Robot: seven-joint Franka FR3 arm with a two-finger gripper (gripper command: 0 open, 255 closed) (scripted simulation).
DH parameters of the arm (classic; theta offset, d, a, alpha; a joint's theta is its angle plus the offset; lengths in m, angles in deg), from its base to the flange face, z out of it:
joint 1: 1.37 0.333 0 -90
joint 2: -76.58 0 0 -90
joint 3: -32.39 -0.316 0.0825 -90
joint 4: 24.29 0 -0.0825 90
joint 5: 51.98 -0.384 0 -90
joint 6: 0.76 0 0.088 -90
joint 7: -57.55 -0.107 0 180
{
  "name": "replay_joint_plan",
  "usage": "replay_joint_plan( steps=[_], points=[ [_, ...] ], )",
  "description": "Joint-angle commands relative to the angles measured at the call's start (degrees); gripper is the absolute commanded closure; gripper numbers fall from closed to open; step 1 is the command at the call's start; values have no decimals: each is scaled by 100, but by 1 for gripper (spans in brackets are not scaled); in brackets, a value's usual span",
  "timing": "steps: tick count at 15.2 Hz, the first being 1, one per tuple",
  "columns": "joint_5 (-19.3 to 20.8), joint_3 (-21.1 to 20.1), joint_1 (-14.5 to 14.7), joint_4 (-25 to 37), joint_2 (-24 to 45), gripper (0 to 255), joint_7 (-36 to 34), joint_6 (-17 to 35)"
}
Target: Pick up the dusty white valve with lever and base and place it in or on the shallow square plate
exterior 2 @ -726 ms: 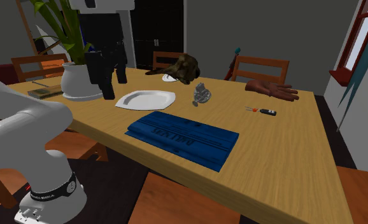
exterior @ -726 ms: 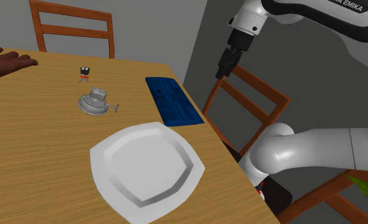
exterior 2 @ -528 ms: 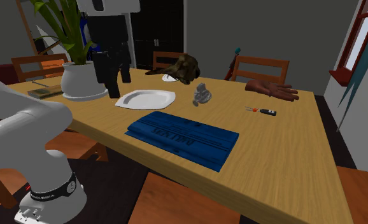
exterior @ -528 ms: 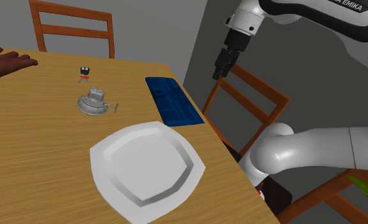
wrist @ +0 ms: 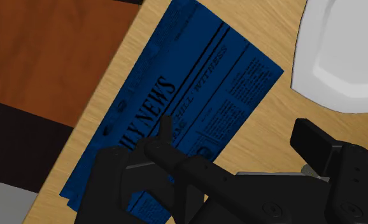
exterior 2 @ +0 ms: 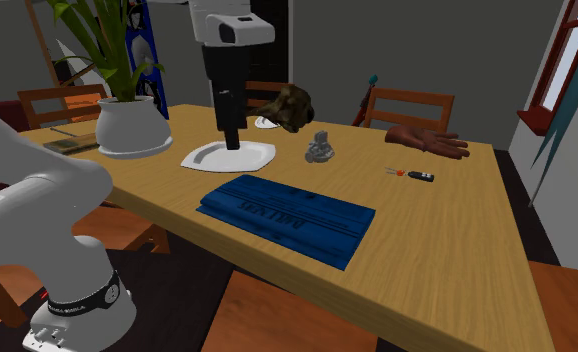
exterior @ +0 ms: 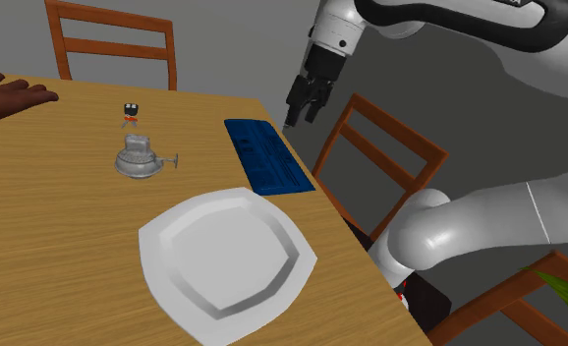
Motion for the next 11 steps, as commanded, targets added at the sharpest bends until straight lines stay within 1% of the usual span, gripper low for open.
replay_joint_plan(
  steps=[1,6,11],
  points=[
    [-144,-215,64,82,231,0,-227,213],
    [-365,-710,171,477,955,0,-742,701],
    [-411,-1184,249,1039,1786,0,-1283,1139]
  ],
)
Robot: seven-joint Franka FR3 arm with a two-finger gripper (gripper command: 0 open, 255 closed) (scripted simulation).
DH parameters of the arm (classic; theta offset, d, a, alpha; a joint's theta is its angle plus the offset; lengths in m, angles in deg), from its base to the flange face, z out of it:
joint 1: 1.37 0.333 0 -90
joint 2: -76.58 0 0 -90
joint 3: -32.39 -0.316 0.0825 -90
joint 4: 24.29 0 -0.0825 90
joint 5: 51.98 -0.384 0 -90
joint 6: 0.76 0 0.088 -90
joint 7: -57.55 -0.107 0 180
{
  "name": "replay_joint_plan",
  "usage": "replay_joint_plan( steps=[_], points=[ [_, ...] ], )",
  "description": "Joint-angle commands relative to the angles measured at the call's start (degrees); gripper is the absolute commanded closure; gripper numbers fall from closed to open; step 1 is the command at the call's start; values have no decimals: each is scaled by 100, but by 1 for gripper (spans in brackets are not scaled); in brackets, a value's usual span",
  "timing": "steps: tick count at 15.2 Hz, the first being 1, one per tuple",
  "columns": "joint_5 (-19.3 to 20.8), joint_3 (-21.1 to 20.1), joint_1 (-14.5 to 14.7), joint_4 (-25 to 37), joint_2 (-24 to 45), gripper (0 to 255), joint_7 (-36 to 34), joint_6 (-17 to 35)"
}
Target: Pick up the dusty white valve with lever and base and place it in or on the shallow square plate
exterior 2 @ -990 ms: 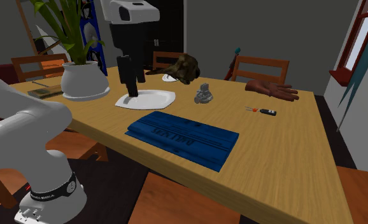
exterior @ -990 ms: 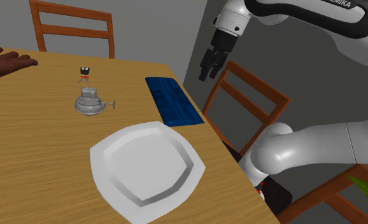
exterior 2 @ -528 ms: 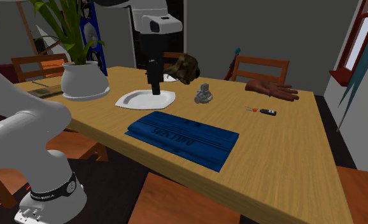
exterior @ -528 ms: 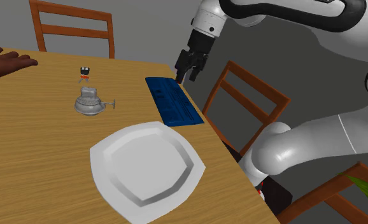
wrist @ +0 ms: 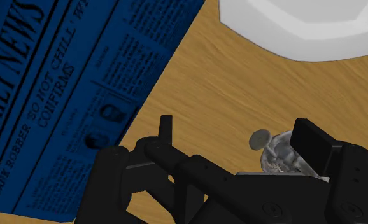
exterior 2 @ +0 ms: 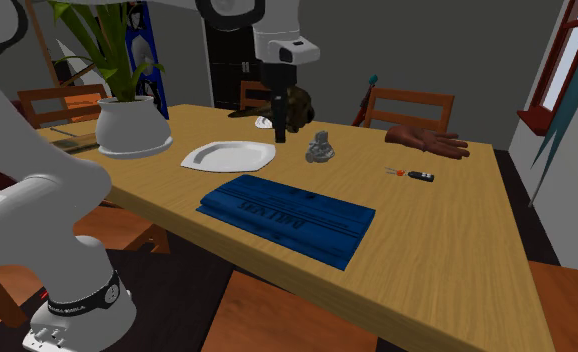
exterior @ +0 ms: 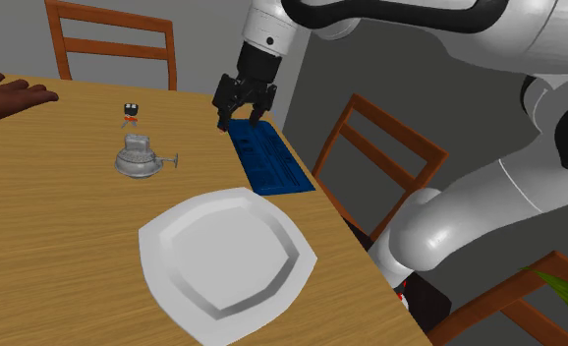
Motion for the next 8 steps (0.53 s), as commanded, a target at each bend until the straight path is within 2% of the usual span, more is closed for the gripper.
replay_joint_plan(
  steps=[1,8],
  points=[
    [7,-202,37,256,350,0,-252,169],
    [380,-787,182,1385,1724,0,-1126,605]
  ],
)
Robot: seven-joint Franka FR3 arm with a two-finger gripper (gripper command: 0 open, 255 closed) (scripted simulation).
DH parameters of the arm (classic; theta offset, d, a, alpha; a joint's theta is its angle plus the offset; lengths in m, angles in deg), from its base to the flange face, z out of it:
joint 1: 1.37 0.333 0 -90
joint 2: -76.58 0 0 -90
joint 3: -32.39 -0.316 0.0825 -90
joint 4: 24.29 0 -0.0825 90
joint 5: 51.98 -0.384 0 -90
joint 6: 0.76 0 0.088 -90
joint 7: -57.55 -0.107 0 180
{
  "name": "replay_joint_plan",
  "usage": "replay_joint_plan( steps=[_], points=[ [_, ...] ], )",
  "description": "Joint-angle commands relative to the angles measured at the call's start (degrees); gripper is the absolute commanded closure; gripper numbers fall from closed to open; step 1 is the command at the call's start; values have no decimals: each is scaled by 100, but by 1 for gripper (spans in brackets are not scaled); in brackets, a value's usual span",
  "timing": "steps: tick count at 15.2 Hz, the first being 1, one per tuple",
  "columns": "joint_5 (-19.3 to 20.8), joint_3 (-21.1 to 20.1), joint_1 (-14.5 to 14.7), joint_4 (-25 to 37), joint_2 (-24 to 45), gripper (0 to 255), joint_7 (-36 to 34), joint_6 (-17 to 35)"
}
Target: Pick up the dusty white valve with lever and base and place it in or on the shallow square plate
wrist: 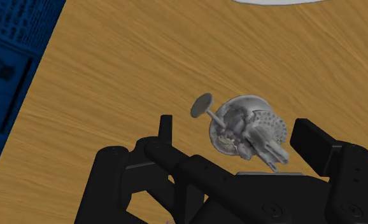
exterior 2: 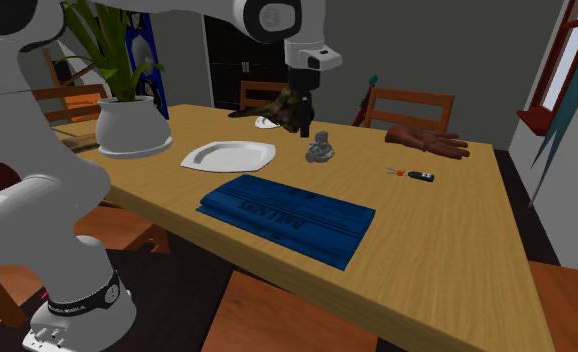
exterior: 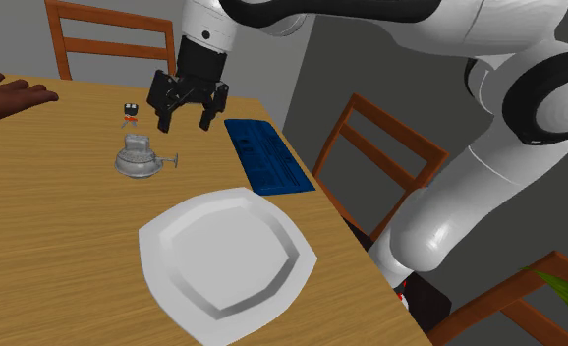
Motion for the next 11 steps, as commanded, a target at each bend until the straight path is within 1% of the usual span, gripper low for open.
replay_joint_plan(
  steps=[1,3,4,11],
  points=[
    [170,-158,69,358,435,0,-283,127],
    [381,-277,166,773,880,0,-559,185],
    [430,-296,194,868,978,0,-619,193],
    [485,-335,257,499,1121,0,-653,702]
  ],
)
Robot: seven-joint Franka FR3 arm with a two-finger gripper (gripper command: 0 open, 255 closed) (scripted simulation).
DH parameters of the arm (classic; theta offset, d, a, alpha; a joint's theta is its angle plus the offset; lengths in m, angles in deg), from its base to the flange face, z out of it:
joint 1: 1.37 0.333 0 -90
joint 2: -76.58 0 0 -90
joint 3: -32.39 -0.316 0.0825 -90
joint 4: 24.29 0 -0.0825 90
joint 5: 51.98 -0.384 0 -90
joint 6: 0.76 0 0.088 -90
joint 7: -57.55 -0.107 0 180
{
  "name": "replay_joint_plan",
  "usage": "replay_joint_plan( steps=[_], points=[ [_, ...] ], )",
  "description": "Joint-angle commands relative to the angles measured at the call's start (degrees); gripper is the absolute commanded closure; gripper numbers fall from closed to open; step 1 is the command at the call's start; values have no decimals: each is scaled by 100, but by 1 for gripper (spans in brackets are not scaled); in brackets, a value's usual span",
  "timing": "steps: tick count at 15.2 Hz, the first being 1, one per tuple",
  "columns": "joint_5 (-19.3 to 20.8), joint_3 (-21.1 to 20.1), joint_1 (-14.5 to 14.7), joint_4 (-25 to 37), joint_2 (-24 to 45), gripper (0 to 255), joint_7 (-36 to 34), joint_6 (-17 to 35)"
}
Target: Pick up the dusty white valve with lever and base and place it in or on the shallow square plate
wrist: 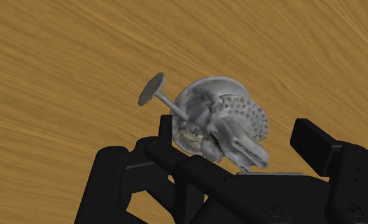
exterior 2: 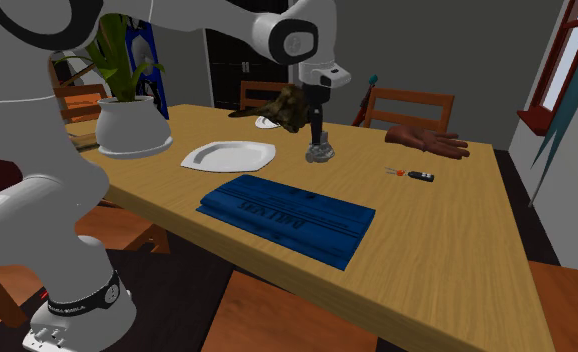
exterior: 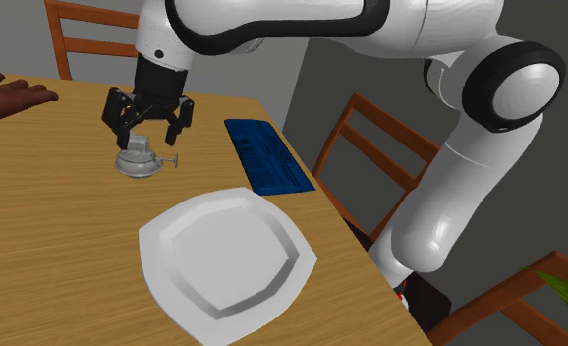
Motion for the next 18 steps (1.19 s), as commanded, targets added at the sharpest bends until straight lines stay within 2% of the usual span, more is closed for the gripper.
replay_joint_plan(
  steps=[1,8,9,18],
  points=[
    [12,-8,12,-88,34,0,-4,123],
    [12,-7,12,-88,34,0,-4,123],
    [12,-7,12,-88,34,255,-4,123],
    [12,-9,11,-88,34,255,-4,123]
  ],
)
